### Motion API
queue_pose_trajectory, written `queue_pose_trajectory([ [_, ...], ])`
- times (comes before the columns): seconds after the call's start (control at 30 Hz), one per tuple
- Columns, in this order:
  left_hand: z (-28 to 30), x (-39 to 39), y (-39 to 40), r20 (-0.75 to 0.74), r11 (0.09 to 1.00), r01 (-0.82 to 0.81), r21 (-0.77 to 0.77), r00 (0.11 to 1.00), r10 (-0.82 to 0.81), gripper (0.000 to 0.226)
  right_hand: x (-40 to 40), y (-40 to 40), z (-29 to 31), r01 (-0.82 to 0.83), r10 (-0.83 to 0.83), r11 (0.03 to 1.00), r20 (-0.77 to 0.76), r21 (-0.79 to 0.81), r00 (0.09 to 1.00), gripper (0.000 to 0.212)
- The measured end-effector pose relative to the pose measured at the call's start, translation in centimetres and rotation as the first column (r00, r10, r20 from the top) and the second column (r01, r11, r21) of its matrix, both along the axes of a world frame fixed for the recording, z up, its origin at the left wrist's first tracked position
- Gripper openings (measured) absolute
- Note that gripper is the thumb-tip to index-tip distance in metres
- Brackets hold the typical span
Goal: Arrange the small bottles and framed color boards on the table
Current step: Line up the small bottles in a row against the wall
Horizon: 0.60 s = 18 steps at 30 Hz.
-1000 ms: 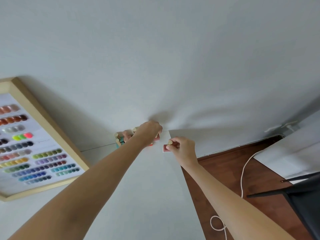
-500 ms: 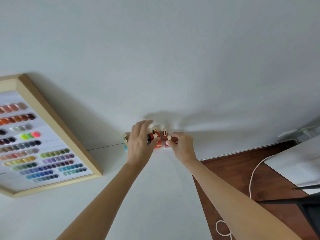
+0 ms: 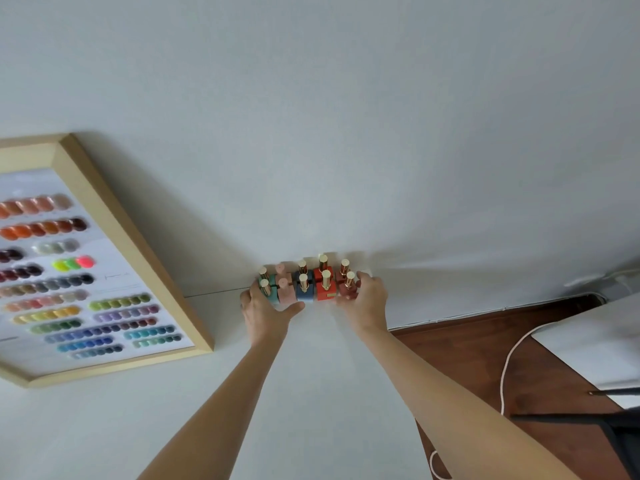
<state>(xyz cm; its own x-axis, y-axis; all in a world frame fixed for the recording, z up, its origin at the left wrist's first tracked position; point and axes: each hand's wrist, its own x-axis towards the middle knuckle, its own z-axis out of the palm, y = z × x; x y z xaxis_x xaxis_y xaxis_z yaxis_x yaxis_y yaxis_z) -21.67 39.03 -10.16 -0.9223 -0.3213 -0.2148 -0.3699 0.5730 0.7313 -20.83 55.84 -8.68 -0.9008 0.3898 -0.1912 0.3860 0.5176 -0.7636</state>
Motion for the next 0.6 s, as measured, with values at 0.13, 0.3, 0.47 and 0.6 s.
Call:
queue_pose_trajectory([
  [0.13, -0.4, -0.5, 0.4, -0.03, 0.999, -0.04, 0.009, 0.999, 0.041, 0.074, -0.6, -1.0, -0.6, 0.025, -0.026, 0.999, -0.035, -0.032, 0.999, 0.021],
  [0.3, -0.9, -0.9, 0.7, -0.059, 0.998, -0.062, 0.014, 0.996, 0.062, 0.051, -1.0, -1.6, -0.9, 0.046, -0.048, 0.999, -0.079, -0.029, 0.996, 0.019],
  [0.47, -1.1, -0.9, 0.9, -0.058, 0.997, -0.077, 0.024, 0.995, 0.078, 0.048, -1.1, -1.5, -1.2, 0.045, -0.048, 0.998, -0.091, -0.037, 0.995, 0.021],
  [0.6, -0.6, -0.9, 0.7, -0.021, 0.998, -0.057, 0.024, 0.998, 0.057, 0.047, -1.1, -1.3, -0.8, 0.036, -0.037, 0.999, -0.064, -0.022, 0.997, 0.02],
])
